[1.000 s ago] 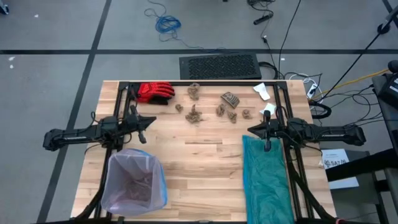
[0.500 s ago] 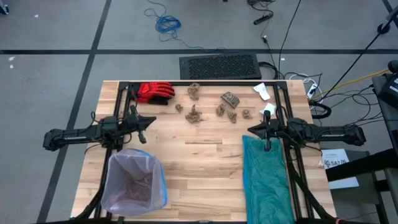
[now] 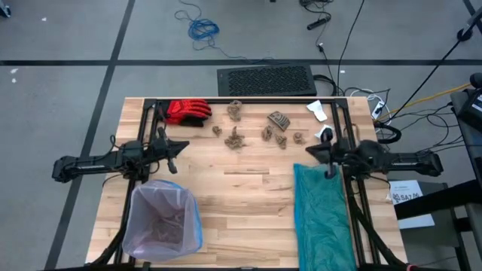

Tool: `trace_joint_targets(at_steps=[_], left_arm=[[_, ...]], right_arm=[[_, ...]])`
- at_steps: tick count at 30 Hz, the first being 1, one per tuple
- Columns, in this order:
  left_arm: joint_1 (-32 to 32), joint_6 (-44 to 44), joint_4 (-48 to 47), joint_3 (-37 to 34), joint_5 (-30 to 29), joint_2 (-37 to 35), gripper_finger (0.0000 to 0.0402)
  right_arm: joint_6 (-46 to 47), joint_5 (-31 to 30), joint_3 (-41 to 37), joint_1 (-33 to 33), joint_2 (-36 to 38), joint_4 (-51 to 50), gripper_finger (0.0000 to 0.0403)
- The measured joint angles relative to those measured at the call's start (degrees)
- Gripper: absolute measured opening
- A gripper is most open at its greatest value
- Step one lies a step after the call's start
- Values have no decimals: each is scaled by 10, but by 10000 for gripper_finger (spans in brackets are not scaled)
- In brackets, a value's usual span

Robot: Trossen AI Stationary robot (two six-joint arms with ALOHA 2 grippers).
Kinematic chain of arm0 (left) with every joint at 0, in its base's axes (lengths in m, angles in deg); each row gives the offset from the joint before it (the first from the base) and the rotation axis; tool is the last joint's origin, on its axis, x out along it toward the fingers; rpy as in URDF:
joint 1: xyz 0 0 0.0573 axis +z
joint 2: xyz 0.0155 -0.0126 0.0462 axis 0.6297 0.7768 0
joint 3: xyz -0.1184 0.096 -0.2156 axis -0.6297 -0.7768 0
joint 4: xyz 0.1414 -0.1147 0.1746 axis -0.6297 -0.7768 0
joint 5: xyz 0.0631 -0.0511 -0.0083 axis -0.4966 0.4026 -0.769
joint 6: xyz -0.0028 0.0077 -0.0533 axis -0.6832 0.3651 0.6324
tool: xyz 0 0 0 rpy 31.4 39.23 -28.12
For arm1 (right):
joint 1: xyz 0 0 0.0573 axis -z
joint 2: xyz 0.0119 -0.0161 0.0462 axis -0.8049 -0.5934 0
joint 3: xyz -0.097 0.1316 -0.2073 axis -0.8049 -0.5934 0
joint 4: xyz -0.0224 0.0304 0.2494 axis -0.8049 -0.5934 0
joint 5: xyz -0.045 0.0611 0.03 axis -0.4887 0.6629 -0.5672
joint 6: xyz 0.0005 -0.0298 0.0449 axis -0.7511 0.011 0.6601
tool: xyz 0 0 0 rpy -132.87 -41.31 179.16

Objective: Place trash/remove bag and relplace
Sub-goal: Put the brown napkin into the trash bin

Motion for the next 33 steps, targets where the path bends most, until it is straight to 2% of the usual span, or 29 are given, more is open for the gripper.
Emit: trace_joint_targets(at_steps=[6, 9, 14, 18, 22, 25, 29, 33], left_arm=[[0, 0, 0, 0, 0, 0, 0], [0, 0, 0, 0, 0, 0, 0], [0, 0, 0, 0, 0, 0, 0], [0, 0, 0, 0, 0, 0, 0], [0, 0, 0, 0, 0, 0, 0], [0, 0, 0, 0, 0, 0, 0], [0, 0, 0, 0, 0, 0, 0], [0, 0, 0, 0, 0, 0, 0]], right_arm=[[-51, -8, 3, 0, 0, 314, 0], [-58, -57, 21, 0, 1, 346, 0], [-83, -131, 58, 0, -7, 238, 0], [-38, -174, 81, 0, -26, 208, 0], [8, -169, 133, 0, -73, 36, 0], [29, -122, 191, 0, -137, -86, 0], [1, -88, 271, 0, -254, -150, 0], [-31, -87, 355, 1, -381, -206, 0]])
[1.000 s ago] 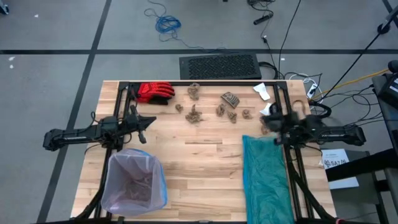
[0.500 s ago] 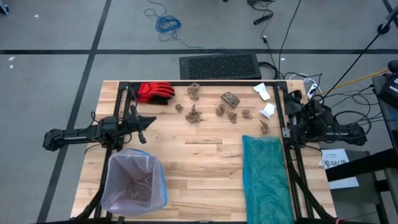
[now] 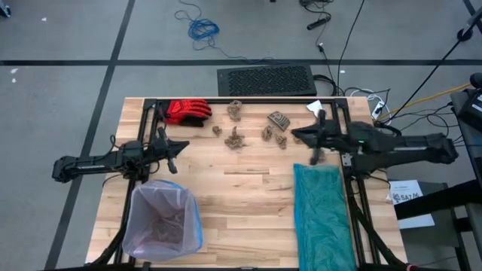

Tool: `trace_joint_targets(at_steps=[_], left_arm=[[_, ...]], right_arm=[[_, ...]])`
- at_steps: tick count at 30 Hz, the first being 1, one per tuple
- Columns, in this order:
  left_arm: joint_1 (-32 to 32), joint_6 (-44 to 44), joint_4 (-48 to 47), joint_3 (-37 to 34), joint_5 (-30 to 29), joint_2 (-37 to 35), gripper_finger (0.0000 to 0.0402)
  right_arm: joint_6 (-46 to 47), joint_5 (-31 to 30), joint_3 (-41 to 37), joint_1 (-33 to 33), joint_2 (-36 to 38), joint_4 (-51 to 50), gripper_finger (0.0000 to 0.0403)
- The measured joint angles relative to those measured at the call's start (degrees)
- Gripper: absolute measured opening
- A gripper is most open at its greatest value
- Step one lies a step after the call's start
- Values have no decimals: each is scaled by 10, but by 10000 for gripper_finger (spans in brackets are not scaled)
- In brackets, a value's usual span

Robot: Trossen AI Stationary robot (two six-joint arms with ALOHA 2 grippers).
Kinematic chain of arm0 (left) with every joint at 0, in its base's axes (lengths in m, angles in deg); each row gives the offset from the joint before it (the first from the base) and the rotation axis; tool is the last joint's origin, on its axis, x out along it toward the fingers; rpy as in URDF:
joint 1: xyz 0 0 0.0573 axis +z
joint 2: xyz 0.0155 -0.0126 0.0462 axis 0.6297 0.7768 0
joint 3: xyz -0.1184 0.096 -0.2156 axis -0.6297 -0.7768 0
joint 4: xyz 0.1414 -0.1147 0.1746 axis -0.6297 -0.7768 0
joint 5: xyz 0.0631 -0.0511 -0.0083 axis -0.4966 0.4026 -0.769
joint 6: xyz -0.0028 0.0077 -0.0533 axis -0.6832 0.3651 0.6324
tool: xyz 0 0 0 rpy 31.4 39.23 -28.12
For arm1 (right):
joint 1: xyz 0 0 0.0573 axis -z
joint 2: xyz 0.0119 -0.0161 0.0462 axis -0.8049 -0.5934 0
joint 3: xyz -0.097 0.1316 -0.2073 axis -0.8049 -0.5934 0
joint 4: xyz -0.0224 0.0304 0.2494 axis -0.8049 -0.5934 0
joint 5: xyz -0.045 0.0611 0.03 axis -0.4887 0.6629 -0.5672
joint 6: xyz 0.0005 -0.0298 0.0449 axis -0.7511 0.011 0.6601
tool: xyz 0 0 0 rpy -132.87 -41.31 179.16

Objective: Place trash/remove bag and relplace
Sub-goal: Put the brown napkin into the trash bin

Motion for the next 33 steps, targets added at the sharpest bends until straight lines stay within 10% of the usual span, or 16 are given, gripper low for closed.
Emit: trace_joint_targets(at_steps=[19, 33], left_arm=[[0, 0, 0, 0, 0, 0, 0], [0, 0, 0, 0, 0, 0, 0]], right_arm=[[-31, 45, 373, 45, -555, -180, 60], [-90, -16, 450, 53, -724, -230, 172]])
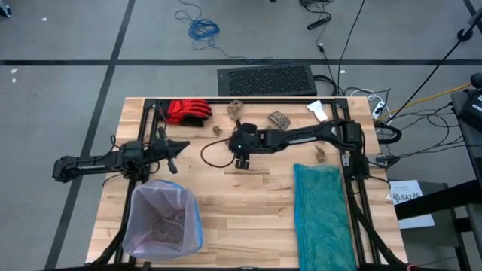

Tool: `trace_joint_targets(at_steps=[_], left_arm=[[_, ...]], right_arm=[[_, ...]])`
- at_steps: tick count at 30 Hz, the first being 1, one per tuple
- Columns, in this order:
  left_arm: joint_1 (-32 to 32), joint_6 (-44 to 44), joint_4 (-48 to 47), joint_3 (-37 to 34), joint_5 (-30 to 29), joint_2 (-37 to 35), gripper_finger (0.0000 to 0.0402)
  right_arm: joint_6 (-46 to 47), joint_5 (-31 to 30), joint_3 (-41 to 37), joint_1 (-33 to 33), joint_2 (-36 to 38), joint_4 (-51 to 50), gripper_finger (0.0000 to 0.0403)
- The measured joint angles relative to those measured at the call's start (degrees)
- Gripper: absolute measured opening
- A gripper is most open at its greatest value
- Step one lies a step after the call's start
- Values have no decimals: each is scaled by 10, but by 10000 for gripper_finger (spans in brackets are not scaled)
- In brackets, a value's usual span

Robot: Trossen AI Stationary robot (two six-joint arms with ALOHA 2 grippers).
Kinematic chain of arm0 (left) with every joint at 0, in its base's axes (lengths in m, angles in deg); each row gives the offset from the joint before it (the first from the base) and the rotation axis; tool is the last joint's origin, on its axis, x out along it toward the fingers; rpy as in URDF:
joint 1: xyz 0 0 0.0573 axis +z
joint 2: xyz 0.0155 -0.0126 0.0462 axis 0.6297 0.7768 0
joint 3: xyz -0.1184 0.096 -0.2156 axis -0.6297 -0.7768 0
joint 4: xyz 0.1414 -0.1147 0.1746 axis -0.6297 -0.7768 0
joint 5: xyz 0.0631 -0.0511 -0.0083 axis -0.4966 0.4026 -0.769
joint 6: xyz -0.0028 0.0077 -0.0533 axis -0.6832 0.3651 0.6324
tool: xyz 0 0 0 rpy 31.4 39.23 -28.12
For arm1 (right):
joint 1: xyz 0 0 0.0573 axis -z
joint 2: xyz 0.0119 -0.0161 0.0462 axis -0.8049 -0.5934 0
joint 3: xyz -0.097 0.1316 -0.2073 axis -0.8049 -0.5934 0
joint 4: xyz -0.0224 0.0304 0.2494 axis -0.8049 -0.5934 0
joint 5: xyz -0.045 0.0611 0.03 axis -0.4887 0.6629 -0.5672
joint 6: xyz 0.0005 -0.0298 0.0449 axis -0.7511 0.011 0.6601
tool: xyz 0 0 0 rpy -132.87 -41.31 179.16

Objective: Place trash/remove bag and relplace
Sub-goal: Put the brown napkin into the trash bin

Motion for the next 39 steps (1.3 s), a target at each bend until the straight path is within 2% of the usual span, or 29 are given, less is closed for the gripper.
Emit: trace_joint_targets(at_steps=[5, 10, 13, 16, 18, 22, 29, 34, 39], left_arm=[[0, -9, 0, 0, 0, 0, 0], [0, -144, 1, 0, -4, 0, 0], [0, -149, 1, 0, -4, 0, 0], [0, -148, 1, 0, -4, 0, 0], [0, -148, 1, 0, -4, 0, 0], [0, -147, 1, 0, -3, 0, 0], [0, -147, 0, 0, 0, 0, 0], [0, -146, 0, 0, 1, 0, 0], [0, -146, 0, 0, 1, 0, 0]], right_arm=[[1, 0, 0, 8, -29, -1, 174], [6, -3, 0, 19, -51, 3, 152], [7, -3, 0, 24, -57, 13, 110], [5, -3, 0, 28, -57, 32, 37], [4, -5, 8, 30, -57, 30, 12], [2, -4, 35, 32, -54, 26, 14], [1, -2, 117, 30, -50, -52, 27], [-1, 1, 148, 35, -49, -44, 76], [83, 49, 148, 59, -69, -68, 150]])
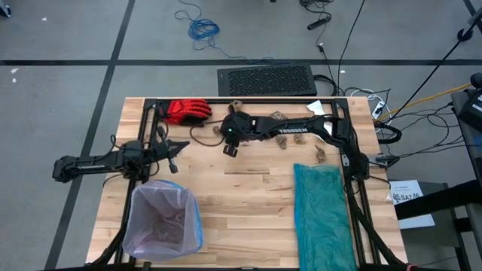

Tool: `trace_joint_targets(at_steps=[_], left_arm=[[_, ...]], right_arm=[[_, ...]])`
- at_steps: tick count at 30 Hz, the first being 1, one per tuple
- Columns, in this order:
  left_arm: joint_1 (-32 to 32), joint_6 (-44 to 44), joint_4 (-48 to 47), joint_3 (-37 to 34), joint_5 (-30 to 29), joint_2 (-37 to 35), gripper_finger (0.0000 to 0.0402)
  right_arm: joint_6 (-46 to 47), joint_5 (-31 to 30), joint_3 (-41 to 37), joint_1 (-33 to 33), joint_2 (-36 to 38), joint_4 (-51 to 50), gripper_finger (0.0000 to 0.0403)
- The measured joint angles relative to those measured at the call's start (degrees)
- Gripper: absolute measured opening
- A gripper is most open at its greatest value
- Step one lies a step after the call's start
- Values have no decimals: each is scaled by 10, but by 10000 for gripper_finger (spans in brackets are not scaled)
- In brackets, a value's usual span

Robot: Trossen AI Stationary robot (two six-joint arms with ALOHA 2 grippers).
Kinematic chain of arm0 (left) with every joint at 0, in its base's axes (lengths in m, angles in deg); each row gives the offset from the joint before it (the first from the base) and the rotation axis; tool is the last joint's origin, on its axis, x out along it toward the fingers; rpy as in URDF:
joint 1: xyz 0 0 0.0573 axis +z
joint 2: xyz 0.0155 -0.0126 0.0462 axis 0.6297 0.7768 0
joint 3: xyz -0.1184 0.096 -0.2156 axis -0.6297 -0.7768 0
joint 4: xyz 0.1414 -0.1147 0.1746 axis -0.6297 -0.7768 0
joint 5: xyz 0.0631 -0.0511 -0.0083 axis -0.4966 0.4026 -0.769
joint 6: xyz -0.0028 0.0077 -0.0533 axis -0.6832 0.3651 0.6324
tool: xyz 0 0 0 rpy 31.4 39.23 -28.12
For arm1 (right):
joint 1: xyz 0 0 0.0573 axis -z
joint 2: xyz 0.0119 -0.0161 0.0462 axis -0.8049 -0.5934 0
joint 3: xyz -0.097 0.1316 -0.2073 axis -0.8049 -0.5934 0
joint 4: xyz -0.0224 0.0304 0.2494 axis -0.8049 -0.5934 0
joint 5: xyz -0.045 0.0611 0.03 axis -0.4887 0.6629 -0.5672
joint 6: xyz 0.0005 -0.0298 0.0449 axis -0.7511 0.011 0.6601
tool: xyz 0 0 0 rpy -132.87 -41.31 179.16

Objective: Place trash/remove bag and relplace
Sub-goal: Put the brown napkin into the trash bin

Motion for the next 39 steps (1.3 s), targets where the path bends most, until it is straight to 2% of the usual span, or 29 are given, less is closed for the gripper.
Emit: trace_joint_targets(at_steps=[5, 9, 11, 13, 17, 18, 21, 28, 34, 39], left_arm=[[0, 1, 0, 0, 0, 0, 0], [0, 1, 0, 0, 0, 0, 0], [0, 1, 0, 0, 0, 0, 0], [0, 1, 0, 0, 0, 0, 0], [0, 11, 0, 0, 0, 0, 0], [0, 27, 0, 0, 0, 0, 0], [0, 93, 0, 0, 0, 0, 0], [0, 167, 16, 0, 0, 0, 0], [0, 209, 109, 0, 0, 0, 0], [0, 260, 216, 0, 0, 0, 0]], right_arm=[[29, 12, 0, 11, -28, 4, 210], [33, 34, 0, 11, -55, -1, 225], [43, 41, 0, 11, -63, 0, 211], [44, 39, 0, 6, -66, -4, 173], [36, 39, 0, -4, -60, -16, 40], [35, 42, -1, -7, -55, -22, 22], [43, 60, 14, -16, -30, -54, 15], [58, 170, 83, -45, 54, -87, 3], [73, 285, 199, -83, 91, -84, 1], [75, 296, 277, -123, 90, -73, 1]])
